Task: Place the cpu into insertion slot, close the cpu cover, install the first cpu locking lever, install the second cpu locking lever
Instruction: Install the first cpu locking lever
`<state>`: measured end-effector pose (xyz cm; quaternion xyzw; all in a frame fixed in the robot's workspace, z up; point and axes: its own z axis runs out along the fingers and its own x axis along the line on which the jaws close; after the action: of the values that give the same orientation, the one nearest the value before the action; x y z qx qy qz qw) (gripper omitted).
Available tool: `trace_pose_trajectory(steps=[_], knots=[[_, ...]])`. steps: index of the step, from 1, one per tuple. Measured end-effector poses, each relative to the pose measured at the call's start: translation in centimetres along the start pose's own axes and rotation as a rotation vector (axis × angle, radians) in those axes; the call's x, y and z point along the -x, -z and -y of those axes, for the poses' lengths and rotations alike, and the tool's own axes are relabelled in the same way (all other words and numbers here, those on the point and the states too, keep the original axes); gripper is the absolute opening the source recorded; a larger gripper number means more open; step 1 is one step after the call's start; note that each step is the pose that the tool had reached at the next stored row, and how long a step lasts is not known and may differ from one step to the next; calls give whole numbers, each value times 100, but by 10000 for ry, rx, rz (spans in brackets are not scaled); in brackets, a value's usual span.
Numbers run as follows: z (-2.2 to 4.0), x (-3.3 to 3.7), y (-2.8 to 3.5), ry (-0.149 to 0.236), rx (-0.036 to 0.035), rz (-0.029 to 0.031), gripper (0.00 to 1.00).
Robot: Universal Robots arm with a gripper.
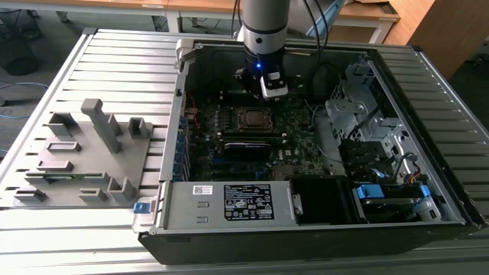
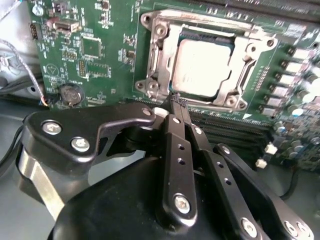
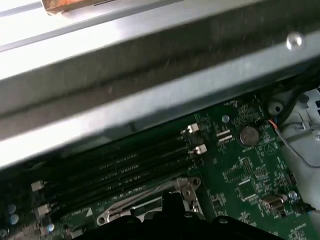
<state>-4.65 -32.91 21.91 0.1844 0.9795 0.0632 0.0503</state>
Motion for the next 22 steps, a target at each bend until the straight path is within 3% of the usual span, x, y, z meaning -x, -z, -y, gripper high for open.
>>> trace_pose_trajectory(steps=[4, 7, 10, 14, 17, 18, 22], knots=[[57, -9, 7, 53, -9, -2, 11], [72, -12, 8, 99, -135, 24, 11], [79, -12, 8, 158, -390, 54, 11], [85, -13, 7, 251, -827, 112, 11], [86, -14, 4, 348, -1169, 203, 11], [86, -14, 0, 388, -1231, 218, 11], [87, -14, -6, 762, -1355, 219, 11]])
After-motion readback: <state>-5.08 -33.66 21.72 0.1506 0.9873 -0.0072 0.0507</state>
